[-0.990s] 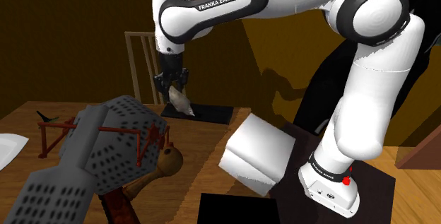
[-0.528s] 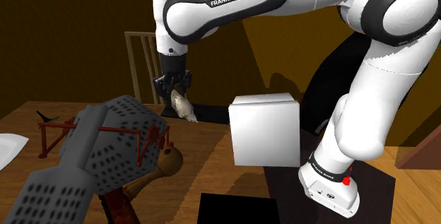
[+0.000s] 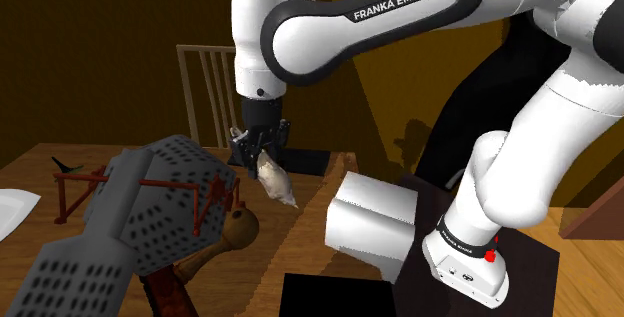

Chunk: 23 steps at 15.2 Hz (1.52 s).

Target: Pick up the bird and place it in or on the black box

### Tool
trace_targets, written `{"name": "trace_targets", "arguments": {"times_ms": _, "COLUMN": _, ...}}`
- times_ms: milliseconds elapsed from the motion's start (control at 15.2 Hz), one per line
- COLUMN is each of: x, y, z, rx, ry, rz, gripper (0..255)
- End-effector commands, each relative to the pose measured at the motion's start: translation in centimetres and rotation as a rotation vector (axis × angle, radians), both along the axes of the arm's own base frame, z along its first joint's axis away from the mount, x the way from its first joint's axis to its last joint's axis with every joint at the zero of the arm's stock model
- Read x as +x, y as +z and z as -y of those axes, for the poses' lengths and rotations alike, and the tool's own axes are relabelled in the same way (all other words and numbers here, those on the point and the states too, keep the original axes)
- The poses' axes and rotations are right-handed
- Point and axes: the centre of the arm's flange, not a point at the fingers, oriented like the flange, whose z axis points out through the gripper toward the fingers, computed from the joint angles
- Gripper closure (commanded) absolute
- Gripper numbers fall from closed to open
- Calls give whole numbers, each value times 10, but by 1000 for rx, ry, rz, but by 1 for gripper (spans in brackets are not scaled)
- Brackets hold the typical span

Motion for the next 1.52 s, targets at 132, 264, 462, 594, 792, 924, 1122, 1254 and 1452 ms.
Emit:
{"name": "trace_targets", "arguments": {"times_ms": 132, "x": -51, "y": -2, "z": -14, "rx": 0, "ry": -1, "rz": 0, "gripper": 255}}
{"name": "trace_targets", "arguments": {"times_ms": 264, "x": -76, "y": -2, "z": -22, "rx": 0, "ry": -1, "rz": 0, "gripper": 255}}
{"name": "trace_targets", "arguments": {"times_ms": 462, "x": -113, "y": -2, "z": -35, "rx": 0, "ry": -1, "rz": 0, "gripper": 255}}
{"name": "trace_targets", "arguments": {"times_ms": 594, "x": -138, "y": -2, "z": -44, "rx": 0, "ry": -1, "rz": 0, "gripper": 255}}
{"name": "trace_targets", "arguments": {"times_ms": 792, "x": -175, "y": -2, "z": -57, "rx": 0, "ry": -1, "rz": 0, "gripper": 255}}
{"name": "trace_targets", "arguments": {"times_ms": 924, "x": -200, "y": -1, "z": -65, "rx": 0, "ry": -1, "rz": 0, "gripper": 255}}
{"name": "trace_targets", "arguments": {"times_ms": 1122, "x": -238, "y": -1, "z": -78, "rx": 0, "ry": -1, "rz": 0, "gripper": 255}}
{"name": "trace_targets", "arguments": {"times_ms": 1254, "x": -263, "y": -1, "z": -87, "rx": 0, "ry": -1, "rz": 0, "gripper": 255}}
{"name": "trace_targets", "arguments": {"times_ms": 1452, "x": -294, "y": -1, "z": -97, "rx": 0, "ry": -1, "rz": 0, "gripper": 255}}
